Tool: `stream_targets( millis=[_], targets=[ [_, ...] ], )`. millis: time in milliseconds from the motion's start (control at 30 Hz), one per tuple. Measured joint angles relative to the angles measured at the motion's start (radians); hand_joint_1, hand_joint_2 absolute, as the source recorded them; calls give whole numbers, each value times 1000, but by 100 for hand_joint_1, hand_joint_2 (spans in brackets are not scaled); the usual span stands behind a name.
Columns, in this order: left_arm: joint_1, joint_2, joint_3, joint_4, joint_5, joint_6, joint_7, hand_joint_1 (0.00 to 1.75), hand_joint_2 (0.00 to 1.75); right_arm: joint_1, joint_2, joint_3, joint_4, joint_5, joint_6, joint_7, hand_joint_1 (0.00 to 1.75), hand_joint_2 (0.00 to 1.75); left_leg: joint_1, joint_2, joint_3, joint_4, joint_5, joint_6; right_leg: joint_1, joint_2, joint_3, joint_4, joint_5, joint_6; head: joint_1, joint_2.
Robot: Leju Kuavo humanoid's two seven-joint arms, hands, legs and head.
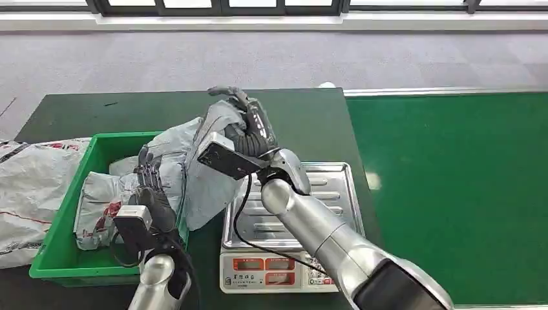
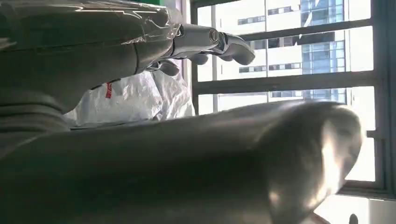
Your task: Moved the parcel from conveyor to table for the left to box.
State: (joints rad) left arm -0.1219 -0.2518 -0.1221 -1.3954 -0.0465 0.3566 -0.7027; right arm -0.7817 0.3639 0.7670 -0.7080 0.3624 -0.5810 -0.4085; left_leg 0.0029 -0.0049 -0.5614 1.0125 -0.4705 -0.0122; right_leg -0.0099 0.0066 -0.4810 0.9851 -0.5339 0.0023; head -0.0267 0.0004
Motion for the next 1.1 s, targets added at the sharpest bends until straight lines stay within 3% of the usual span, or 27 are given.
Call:
stream_targets(
  millis=[267,467,567,767,1100],
  targets=[
    [83,10,-15,-93,-41,75,0,0,0,97,-24,63,87,60,37,67,0,175,0,0,0,0,0,0,0,0,-1,0,-1,-1,0,0],
    [159,15,-16,-161,-84,80,0,0,0,235,-119,-60,11,273,45,151,0,175,-1,-1,0,0,0,0,-1,-2,0,-2,0,0,0,0],
    [179,15,-17,-188,-114,78,11,0,0,341,-153,-155,-110,390,49,195,0,175,0,-2,0,1,0,0,-1,-2,0,-2,0,0,0,0],
    [198,15,-17,-222,-135,77,44,0,0,659,-215,-339,-520,531,67,230,0,175,-1,-5,-3,1,-2,1,0,-5,-1,-3,-1,0,0,0],
    [198,18,-17,-226,-115,21,29,0,0,889,-232,-426,-881,637,-8,233,0,175,0,-3,-2,0,-2,1,0,-3,-2,-2,-1,0,0,0]
  ],
)
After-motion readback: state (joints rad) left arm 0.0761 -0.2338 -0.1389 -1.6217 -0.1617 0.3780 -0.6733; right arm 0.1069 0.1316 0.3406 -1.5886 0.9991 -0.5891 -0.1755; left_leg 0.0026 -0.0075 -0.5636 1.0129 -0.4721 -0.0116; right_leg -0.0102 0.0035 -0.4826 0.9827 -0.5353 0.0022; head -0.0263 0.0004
